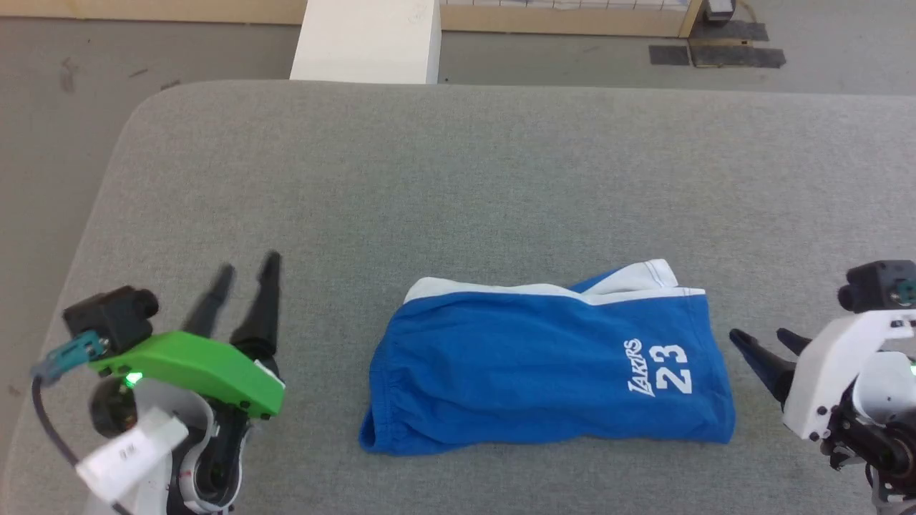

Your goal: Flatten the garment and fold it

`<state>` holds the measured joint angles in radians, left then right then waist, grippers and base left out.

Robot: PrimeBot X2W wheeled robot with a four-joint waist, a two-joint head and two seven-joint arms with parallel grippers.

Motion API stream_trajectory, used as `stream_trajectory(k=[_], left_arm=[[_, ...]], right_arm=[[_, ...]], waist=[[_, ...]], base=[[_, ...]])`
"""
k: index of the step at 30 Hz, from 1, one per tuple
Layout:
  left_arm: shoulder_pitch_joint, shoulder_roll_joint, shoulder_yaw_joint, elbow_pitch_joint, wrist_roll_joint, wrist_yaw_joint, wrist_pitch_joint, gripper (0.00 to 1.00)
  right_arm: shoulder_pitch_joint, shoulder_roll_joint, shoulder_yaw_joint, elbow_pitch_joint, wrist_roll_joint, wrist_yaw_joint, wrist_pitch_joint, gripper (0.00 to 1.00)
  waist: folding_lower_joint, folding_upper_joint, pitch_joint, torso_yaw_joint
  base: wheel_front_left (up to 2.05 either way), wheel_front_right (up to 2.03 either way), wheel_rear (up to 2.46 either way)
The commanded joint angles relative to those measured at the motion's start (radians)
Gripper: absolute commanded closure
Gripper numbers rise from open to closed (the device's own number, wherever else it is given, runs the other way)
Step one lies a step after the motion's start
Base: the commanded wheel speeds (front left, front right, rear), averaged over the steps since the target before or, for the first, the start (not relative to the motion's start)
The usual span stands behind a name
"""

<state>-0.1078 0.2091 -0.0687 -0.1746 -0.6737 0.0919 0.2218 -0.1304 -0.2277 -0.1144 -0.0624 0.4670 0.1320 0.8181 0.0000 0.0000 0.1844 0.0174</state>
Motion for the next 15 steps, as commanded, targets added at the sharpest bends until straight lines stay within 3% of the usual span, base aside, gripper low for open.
stream_trajectory(k=[1, 4, 7, 15], left_arm=[[0.000, 0.013, 0.000, 0.008, 0.043, -0.027, -0.064, 0.00], [-0.008, 0.017, -0.004, 0.052, 0.146, -0.059, -0.260, 0.00], [-0.016, 0.012, -0.022, 0.084, 0.215, -0.073, -0.390, 0.00], [-0.053, -0.001, -0.076, 0.156, 0.336, -0.084, -0.474, 0.00]], right_arm=[[-0.020, -0.013, 0.018, 0.013, 0.011, -0.001, 0.004, 0.00], [-0.041, -0.049, 0.056, 0.045, 0.026, -0.001, 0.016, 0.00], [-0.060, -0.058, 0.094, 0.070, 0.050, -0.001, 0.032, 0.00], [-0.121, -0.079, 0.229, 0.145, 0.070, -0.001, 0.064, 0.00]], waist=[[0.0000, 0.0000, 0.012, 0.007], [0.0000, 0.0000, 0.033, 0.014], [0.0000, 0.0000, 0.048, 0.017], [0.0000, 0.0000, 0.089, 0.025]], base=[[0.00, 0.00, 0.00], [0.00, 0.00, 0.00], [0.00, 0.00, 0.00], [0.00, 0.00, 0.00]])
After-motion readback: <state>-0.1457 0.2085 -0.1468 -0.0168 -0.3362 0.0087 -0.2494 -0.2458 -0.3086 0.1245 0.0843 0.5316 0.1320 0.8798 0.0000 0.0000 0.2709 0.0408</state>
